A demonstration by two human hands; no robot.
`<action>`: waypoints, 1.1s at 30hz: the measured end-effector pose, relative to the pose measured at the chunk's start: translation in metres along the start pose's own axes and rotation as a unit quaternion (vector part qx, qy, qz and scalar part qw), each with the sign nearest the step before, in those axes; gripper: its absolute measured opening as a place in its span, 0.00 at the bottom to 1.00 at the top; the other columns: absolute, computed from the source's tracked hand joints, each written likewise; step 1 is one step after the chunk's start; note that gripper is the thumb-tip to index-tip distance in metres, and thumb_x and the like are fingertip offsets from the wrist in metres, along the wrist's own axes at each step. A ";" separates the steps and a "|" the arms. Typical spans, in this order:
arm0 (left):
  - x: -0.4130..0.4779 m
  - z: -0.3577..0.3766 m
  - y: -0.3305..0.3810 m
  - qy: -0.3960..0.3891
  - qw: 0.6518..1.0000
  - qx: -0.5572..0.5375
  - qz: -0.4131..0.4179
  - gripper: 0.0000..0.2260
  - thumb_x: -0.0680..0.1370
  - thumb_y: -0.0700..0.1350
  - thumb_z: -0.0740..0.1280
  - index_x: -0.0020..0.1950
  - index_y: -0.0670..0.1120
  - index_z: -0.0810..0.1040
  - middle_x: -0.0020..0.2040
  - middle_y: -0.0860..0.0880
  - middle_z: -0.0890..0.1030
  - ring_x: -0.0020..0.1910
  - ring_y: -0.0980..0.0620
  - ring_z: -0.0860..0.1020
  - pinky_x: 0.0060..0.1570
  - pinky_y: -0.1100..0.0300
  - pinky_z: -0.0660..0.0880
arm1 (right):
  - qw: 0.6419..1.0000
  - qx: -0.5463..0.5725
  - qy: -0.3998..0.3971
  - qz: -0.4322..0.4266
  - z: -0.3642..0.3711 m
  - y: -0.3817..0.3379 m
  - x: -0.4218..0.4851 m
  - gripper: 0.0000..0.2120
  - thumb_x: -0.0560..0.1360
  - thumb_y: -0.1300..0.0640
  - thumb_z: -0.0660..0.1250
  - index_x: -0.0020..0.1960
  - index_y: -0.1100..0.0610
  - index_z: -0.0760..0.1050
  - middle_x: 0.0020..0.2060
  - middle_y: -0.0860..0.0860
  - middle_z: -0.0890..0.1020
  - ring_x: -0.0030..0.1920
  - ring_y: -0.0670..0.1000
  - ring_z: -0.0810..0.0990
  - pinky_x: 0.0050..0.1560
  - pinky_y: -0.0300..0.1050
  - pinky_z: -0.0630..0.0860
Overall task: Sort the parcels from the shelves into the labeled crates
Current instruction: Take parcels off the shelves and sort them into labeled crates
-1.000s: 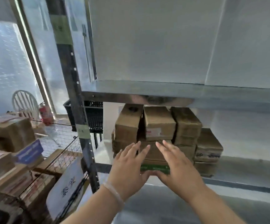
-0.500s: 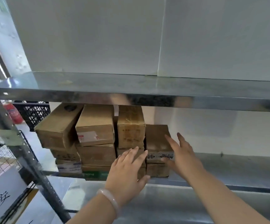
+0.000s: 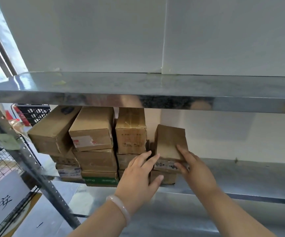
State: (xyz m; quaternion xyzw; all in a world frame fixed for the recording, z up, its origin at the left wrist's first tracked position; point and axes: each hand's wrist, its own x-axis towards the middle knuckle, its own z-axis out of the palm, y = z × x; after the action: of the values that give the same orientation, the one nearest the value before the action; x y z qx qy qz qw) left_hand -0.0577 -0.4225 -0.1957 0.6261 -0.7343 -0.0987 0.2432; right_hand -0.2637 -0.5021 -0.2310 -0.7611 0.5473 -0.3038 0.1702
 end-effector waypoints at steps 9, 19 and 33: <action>0.007 -0.002 0.047 -0.043 0.932 -0.352 -0.080 0.33 0.77 0.61 0.65 0.78 0.64 0.51 0.72 0.59 0.63 0.68 0.59 0.66 0.60 0.70 0.68 | 0.994 0.038 0.100 -0.020 -0.043 -0.037 -0.089 0.32 0.73 0.43 0.64 0.68 0.21 0.53 0.58 0.28 0.68 0.56 0.29 0.68 0.45 0.25 0.70; -0.047 -0.042 0.039 -0.025 0.845 -0.524 -0.106 0.24 0.78 0.55 0.66 0.70 0.71 0.60 0.61 0.69 0.72 0.58 0.67 0.73 0.44 0.71 0.73 | 0.886 0.453 0.020 0.096 -0.064 -0.100 -0.124 0.42 0.58 0.35 0.79 0.67 0.27 0.63 0.69 0.42 0.71 0.64 0.45 0.77 0.63 0.51 0.76; -0.167 -0.140 -0.076 0.066 0.749 -0.647 -0.127 0.39 0.67 0.51 0.78 0.74 0.61 0.65 0.61 0.43 0.81 0.59 0.41 0.80 0.52 0.47 0.80 | 0.925 0.377 -0.050 0.005 0.018 -0.247 -0.147 0.39 0.62 0.26 0.70 0.68 0.22 0.56 0.71 0.36 0.65 0.71 0.44 0.67 0.66 0.47 0.69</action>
State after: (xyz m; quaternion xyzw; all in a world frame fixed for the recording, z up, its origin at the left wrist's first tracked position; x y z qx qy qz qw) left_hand 0.0920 -0.2536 -0.1482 0.4114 -0.3907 -0.5387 0.6228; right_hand -0.1035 -0.2812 -0.1392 -0.6518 0.3872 -0.4487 0.4731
